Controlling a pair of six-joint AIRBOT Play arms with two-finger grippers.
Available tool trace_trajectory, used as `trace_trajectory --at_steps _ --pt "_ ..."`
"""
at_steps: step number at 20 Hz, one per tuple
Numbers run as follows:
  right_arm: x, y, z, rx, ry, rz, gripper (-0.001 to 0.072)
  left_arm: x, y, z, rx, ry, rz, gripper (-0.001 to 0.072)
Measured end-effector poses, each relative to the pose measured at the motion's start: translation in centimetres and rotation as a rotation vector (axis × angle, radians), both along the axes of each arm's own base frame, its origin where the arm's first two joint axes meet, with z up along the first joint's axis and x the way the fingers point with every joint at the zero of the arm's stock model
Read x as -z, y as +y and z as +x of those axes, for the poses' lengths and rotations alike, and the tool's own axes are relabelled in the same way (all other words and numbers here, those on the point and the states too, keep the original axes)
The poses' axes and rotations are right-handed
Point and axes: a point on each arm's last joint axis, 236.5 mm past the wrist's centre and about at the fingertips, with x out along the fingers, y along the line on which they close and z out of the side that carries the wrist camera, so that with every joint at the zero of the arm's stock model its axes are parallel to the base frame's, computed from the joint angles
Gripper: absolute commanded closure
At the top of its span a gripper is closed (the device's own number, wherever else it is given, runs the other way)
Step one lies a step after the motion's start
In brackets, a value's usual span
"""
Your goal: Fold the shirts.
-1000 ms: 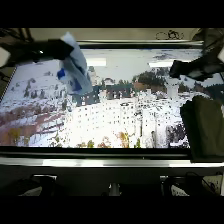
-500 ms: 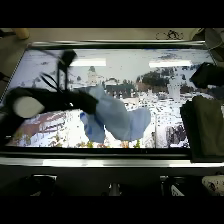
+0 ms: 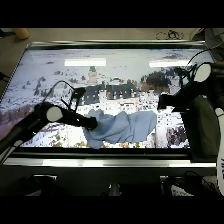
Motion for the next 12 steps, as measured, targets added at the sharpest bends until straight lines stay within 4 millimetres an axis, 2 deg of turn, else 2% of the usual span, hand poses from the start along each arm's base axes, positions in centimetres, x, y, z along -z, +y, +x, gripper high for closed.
trace_trajectory --at_steps 2,3,5,7,9,12 --pt "2.4 0.5 -0.5 -0.012 0.078 0.020 0.0023 -0.4 3.2 -0.1 -0.029 0.023 0.041 -0.0007" --pt "3.6 0.7 -1.1 -0.017 0.120 0.028 0.0023 0.0 4.5 -0.8 -0.039 0.051 0.060 -0.0006" --pt "5.8 1.0 -2.2 -0.023 0.183 0.041 0.0023 1.6 5.5 -3.3 -0.043 0.135 0.067 -0.0006" --pt "7.9 1.3 -3.4 -0.026 0.232 0.054 0.0022 3.9 4.8 -6.1 -0.042 0.219 0.033 -0.0005" --pt "9.6 1.6 -4.6 -0.027 0.269 0.071 0.0021 5.8 2.9 -8.3 -0.048 0.269 -0.027 -0.0005" --pt "11.5 2.1 -5.7 -0.020 0.291 0.094 0.0011 7.9 0.4 -9.5 -0.083 0.300 -0.101 -0.0005"
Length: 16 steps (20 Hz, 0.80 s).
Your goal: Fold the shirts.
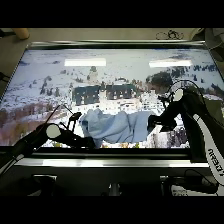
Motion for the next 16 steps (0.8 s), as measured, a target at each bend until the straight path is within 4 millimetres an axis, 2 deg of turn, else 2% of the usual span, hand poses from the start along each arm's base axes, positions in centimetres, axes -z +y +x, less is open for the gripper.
trace_trajectory --at_steps 3,4,6,7,8,9,10,11,13,14,16 --pt "1.3 0.5 -0.3 0.016 -0.006 0.019 0.0003 1.6 -1.4 0.2 -0.055 0.011 -0.029 0.0013" --pt "1.7 0.6 -0.2 0.024 -0.012 0.024 0.0003 2.0 -1.6 0.4 -0.072 0.016 -0.035 0.0149" --pt "2.5 1.2 -0.1 0.047 -0.022 0.045 0.0011 2.8 -2.0 1.0 -0.107 0.009 -0.040 0.0502" --pt "3.0 1.5 -0.1 0.060 -0.020 0.057 0.0073 3.2 -1.9 1.2 -0.115 0.007 -0.035 0.0610" --pt "3.4 2.0 -0.1 0.076 -0.014 0.075 0.0221 3.4 -2.0 1.5 -0.126 0.002 -0.036 0.0668" --pt "3.7 2.4 -0.2 0.090 -0.005 0.091 0.0515 3.4 -2.0 1.7 -0.129 -0.002 -0.038 0.0669" --pt "4.1 2.8 0.0 0.108 -0.003 0.107 0.0688 3.4 -1.9 2.0 -0.124 -0.013 -0.039 0.0670" --pt "4.2 3.3 0.1 0.123 0.000 0.125 0.0684 3.0 -1.7 2.7 -0.123 -0.039 -0.042 0.0670" --pt "3.7 3.8 0.8 0.123 -0.021 0.150 0.0687 0.8 -1.3 4.6 -0.102 -0.117 -0.051 0.0671" --pt "2.5 4.0 1.8 0.112 -0.066 0.165 0.0687 -1.0 -0.7 5.6 -0.079 -0.171 -0.046 0.0671" --pt "-1.6 3.7 4.3 0.065 -0.203 0.163 0.0687 -6.7 1.2 8.8 -0.048 -0.346 -0.014 0.0671"
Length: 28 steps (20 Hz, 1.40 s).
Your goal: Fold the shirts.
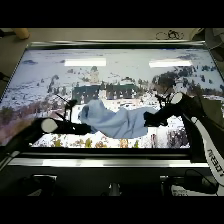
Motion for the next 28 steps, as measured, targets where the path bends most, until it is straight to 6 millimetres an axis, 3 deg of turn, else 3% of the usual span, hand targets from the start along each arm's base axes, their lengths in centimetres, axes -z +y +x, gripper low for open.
trace_trajectory --at_steps 2,4,6,8,10,12,14,16,20,23,26,27,28 --pt "-8.1 -1.2 3.9 -0.025 -0.267 -0.057 0.0686 -8.8 3.4 3.4 -0.026 -0.245 0.059 0.0671" --pt "-18.6 -3.2 6.0 -0.005 -0.570 -0.143 0.0686 -19.5 7.9 4.8 -0.114 -0.512 0.108 0.0670" --pt "-29.9 -5.3 5.0 0.080 -0.870 -0.209 0.0686 -30.6 12.6 3.5 -0.249 -0.775 0.116 0.0670" --pt "-38.8 -6.6 1.4 0.171 -1.105 -0.220 0.0685 -38.4 16.4 0.0 -0.358 -0.961 0.119 0.0670" --pt "-43.7 -7.5 -2.7 0.230 -1.237 -0.221 0.0685 -42.9 18.3 -3.5 -0.421 -1.083 0.100 0.0670" --pt "-44.7 -8.3 -5.3 0.255 -1.249 -0.246 0.0685 -44.3 20.0 -5.1 -0.466 -1.126 0.133 0.0670" --pt "-42.3 -9.1 -6.5 0.255 -1.143 -0.289 0.0685 -43.1 21.0 -5.1 -0.486 -1.098 0.184 0.0670" --pt "-37.0 -9.4 -6.4 0.245 -0.944 -0.314 0.0685 -39.2 21.4 -3.5 -0.482 -1.007 0.249 0.0670" --pt "-21.2 -8.0 -6.4 0.182 -0.498 -0.293 0.0684 -25.0 21.2 0.5 -0.445 -0.704 0.347 0.0668" --pt "-10.1 -7.0 -5.6 0.204 -0.346 -0.256 0.0684 -13.7 19.4 2.3 -0.411 -0.495 0.329 0.0667" --pt "-3.2 -5.9 -3.4 0.291 -0.305 -0.197 0.0681 -5.5 17.3 3.8 -0.412 -0.325 0.270 0.0666" --pt "-1.8 -5.4 -2.3 0.333 -0.302 -0.167 0.0581 -3.8 16.6 4.4 -0.416 -0.285 0.251 0.0612" --pt "-0.9 -5.0 -1.3 0.371 -0.296 -0.140 0.0344 -2.2 16.1 4.9 -0.420 -0.240 0.238 0.0352"
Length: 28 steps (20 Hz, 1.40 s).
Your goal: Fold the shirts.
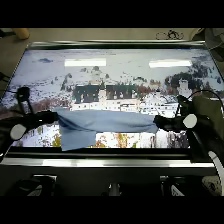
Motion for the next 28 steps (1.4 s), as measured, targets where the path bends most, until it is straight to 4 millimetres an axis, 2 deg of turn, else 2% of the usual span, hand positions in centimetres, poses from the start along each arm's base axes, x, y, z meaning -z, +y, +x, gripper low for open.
trace_trajectory --at_steps 1,2,4,6,8,9,10,12,15,17,19,20,22,23,24,26,27,28 --pt "0.5 0.3 1.4 0.031 -0.013 0.026 0.0141 1.0 -0.5 0.7 -0.008 0.033 -0.022 0.0051" --pt "0.2 0.5 2.6 0.042 -0.031 0.039 0.0059 1.4 -0.9 1.5 -0.009 0.055 -0.032 0.0005" --pt "-2.0 0.2 5.5 0.003 -0.102 0.007 0.0042 1.3 -0.4 2.7 0.006 0.119 -0.011 0.0005" --pt "-4.8 -1.4 7.3 -0.065 -0.140 -0.094 0.0037 0.1 1.8 3.0 0.011 0.187 0.030 0.0005" --pt "-6.3 -4.8 7.6 -0.071 -0.120 -0.183 0.0049 -0.7 4.7 1.7 -0.019 0.266 0.040 0.0005" --pt "-6.1 -6.5 7.0 -0.052 -0.075 -0.193 0.0085 -0.6 5.7 0.6 -0.039 0.303 0.020 0.0006" --pt "-5.5 -7.7 6.1 -0.032 -0.028 -0.176 0.0085 -0.1 6.1 -0.8 -0.051 0.347 -0.011 0.0006" --pt "-3.8 -8.5 4.2 -0.013 0.063 -0.079 0.0085 2.1 5.5 -4.1 -0.057 0.442 -0.092 0.0006" --pt "-1.5 -7.2 2.2 -0.028 0.157 0.062 0.0084 6.6 2.9 -9.0 -0.041 0.583 -0.214 0.0007" --pt "-0.7 -6.3 1.7 -0.035 0.187 0.123 0.0084 8.6 0.7 -10.4 -0.043 0.604 -0.311 0.0008" --pt "-0.1 -5.6 1.3 -0.042 0.214 0.165 0.0081 9.9 -1.2 -11.0 -0.049 0.608 -0.386 0.0010" --pt "0.2 -5.4 1.3 -0.041 0.220 0.179 0.0078 10.4 -1.8 -11.0 -0.054 0.605 -0.409 0.0058" --pt "1.0 -4.9 1.2 -0.050 0.243 0.200 0.0037 11.2 -2.7 -10.8 -0.066 0.598 -0.444 0.0286" --pt "1.4 -4.3 1.0 -0.065 0.257 0.210 0.0037 11.4 -3.1 -10.5 -0.074 0.589 -0.461 0.0457" --pt "1.9 -3.7 0.9 -0.085 0.273 0.215 0.0038 11.5 -3.5 -10.2 -0.081 0.580 -0.480 0.0674" --pt "3.1 -2.1 0.6 -0.131 0.302 0.219 0.0045 11.3 -4.1 -9.8 -0.068 0.563 -0.496 0.0668" --pt "3.7 -1.2 0.5 -0.154 0.313 0.220 0.0101 11.1 -4.4 -9.6 -0.047 0.550 -0.496 0.0669" --pt "4.4 -0.4 0.6 -0.177 0.320 0.215 0.0277 10.5 -4.5 -9.2 -0.025 0.527 -0.496 0.0669"
